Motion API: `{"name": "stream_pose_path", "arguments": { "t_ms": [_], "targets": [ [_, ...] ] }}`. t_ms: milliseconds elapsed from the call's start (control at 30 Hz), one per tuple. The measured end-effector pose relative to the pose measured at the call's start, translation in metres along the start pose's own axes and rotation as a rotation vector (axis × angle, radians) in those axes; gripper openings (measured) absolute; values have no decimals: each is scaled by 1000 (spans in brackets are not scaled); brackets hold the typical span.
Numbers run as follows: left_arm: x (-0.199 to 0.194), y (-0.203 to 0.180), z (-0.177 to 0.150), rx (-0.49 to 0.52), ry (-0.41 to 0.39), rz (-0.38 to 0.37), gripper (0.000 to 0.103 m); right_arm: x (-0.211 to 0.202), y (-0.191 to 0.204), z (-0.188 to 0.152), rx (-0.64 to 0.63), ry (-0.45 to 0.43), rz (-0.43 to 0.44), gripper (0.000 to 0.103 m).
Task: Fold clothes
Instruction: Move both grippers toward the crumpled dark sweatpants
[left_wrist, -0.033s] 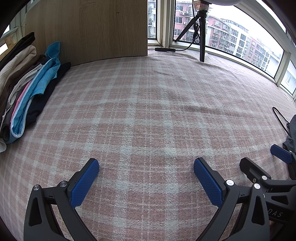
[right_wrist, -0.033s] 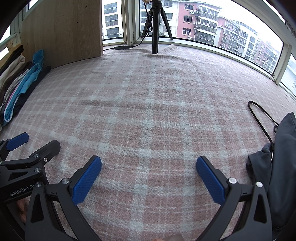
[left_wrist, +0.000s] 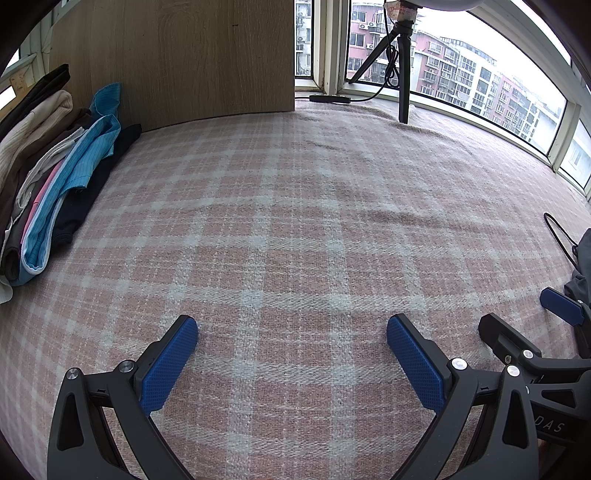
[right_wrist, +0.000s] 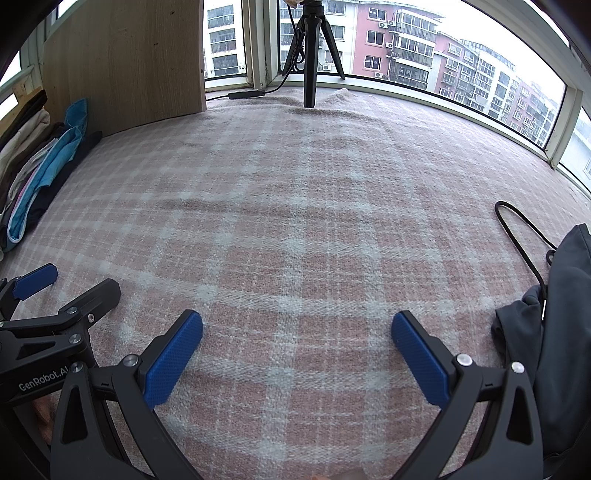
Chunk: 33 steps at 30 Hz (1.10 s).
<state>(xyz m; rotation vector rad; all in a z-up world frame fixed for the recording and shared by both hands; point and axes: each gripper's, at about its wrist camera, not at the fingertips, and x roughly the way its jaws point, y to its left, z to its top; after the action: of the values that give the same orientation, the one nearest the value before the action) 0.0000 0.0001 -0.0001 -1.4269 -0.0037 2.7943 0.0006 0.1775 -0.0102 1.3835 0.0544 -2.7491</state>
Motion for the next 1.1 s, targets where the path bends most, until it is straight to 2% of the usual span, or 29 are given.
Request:
{"name": "stream_pose_path", "arguments": {
  "t_ms": [367, 567, 767, 867, 967, 1100],
  "targets": [
    [1, -1, -1, -1, 0, 0, 103, 0, 0, 0, -5, 1, -1, 103],
    [3, -2, 0, -2, 4, -2, 103, 1, 1, 2, 1, 32, -3, 103],
    [5, 2, 7, 0, 74, -39, 102, 2, 3, 5, 8, 66, -6, 103],
    [-9, 9, 12, -14, 83, -68, 102, -12, 0, 2, 38, 70, -17, 103],
    [-30, 13, 20, 3, 46, -62, 102, -41, -5, 2, 71, 35, -58, 103],
    [-79, 14, 34, 64, -34, -71, 102, -86, -21, 5, 162, -11, -95, 103]
  ]
}}
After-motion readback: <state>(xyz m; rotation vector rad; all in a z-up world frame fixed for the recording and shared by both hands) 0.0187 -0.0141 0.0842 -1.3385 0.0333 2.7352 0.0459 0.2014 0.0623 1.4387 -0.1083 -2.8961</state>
